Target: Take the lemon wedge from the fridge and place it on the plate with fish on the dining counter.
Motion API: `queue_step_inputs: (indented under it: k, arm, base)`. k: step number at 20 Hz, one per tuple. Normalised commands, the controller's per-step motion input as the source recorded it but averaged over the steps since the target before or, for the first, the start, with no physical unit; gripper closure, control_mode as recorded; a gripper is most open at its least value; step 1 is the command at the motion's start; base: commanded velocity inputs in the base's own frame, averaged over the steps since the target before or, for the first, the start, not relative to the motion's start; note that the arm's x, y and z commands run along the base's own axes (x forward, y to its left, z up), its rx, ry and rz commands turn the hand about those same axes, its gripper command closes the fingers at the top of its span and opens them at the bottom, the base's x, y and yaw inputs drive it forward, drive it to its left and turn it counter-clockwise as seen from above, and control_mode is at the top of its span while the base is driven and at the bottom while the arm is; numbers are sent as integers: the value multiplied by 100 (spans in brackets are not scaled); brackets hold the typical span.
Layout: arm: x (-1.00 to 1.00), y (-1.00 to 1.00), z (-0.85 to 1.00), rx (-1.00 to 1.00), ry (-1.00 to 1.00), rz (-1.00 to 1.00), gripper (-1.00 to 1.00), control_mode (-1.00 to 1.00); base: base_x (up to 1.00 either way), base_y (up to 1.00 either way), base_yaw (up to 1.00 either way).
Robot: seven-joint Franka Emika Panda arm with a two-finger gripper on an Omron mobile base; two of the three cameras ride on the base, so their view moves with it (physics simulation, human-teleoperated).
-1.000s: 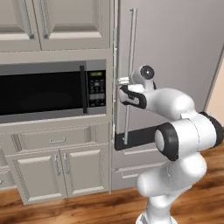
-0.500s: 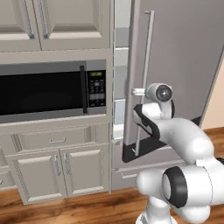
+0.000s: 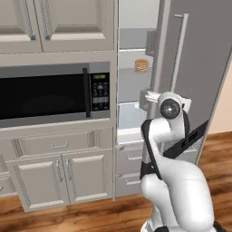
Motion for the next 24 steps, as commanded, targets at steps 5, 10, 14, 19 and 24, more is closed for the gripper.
queue_step_inputs:
  k: [5, 10, 14, 19, 24]
  arm:
    - [-37, 60, 100, 13, 16, -10, -100, -100]
    - [31, 71, 64, 5, 19, -7, -100, -100]
    - [18, 16, 0, 0, -2, 0, -100, -100]
    - [53, -17, -3, 0, 0, 0, -100, -100]
    - [33, -53, -13, -3, 0, 0, -100, -100]
  base:
    - [0, 0, 0]
    - [0, 0, 0]
    - [0, 0, 0]
    - [0, 0, 0]
    - [0, 0, 0]
